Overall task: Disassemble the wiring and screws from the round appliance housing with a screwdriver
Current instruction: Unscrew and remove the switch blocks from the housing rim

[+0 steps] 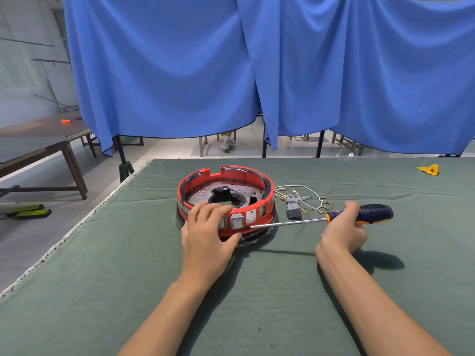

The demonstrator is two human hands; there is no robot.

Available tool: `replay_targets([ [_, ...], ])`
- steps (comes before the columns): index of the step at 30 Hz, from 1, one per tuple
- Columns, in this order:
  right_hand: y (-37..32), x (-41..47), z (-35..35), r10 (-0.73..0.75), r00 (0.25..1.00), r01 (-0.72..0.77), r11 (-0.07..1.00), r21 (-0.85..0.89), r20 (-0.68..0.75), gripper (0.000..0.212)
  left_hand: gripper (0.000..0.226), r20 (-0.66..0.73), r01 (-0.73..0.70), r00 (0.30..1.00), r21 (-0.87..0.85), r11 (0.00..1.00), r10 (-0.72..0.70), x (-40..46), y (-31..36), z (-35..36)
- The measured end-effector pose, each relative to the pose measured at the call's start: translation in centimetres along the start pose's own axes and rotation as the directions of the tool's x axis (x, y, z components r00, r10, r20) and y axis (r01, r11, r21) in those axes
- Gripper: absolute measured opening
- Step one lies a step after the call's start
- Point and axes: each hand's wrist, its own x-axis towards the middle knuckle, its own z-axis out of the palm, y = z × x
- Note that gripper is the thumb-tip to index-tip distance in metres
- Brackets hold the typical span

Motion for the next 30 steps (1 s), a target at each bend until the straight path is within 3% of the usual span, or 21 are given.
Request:
replay_targets([
  [30, -0.04, -0.37, -0.56, 0.003, 1.000, -0.003, 0.999, 0.040, 0.006, 0.029, 0.050, 0.001, -0.005, 1.000, 0.010, 1.000, 0.005, -0.05, 0.11, 0.00],
])
